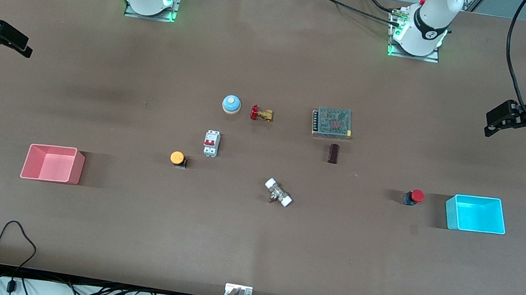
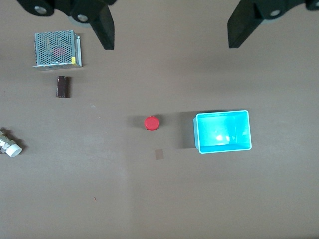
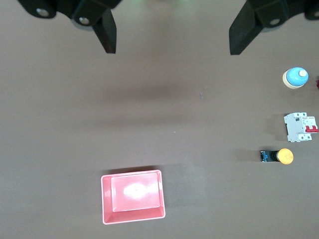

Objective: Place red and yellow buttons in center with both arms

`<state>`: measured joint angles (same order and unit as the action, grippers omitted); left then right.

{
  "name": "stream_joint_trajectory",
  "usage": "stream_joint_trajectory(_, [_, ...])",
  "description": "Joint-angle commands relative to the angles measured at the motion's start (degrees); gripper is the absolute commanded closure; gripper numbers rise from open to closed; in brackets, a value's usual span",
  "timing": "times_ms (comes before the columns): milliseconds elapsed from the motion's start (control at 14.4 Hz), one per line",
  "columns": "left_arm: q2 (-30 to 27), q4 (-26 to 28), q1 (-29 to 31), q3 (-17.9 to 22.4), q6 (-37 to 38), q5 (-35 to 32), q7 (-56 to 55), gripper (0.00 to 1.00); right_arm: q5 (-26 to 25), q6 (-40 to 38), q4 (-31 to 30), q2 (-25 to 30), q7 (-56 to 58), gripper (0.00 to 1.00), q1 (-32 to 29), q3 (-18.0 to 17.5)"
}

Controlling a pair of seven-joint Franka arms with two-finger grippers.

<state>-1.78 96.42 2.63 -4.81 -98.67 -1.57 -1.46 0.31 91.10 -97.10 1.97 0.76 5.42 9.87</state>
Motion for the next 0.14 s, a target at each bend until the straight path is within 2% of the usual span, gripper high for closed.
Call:
stream_joint_trajectory(0, [-0.59, -0.01, 0.18, -0.38, 0.59, -0.54, 0.14, 0.00, -0.75, -0.31, -0.28, 0.84, 0.04, 0.00, -0.41, -0.73])
stream_joint_trajectory(69, [-0.59, -0.01, 0.18, -0.38, 0.59, -0.54, 0.14, 0.00, -0.83, -0.40, -0.19, 0.93, 0.04, 0.00, -0.41, -0.73])
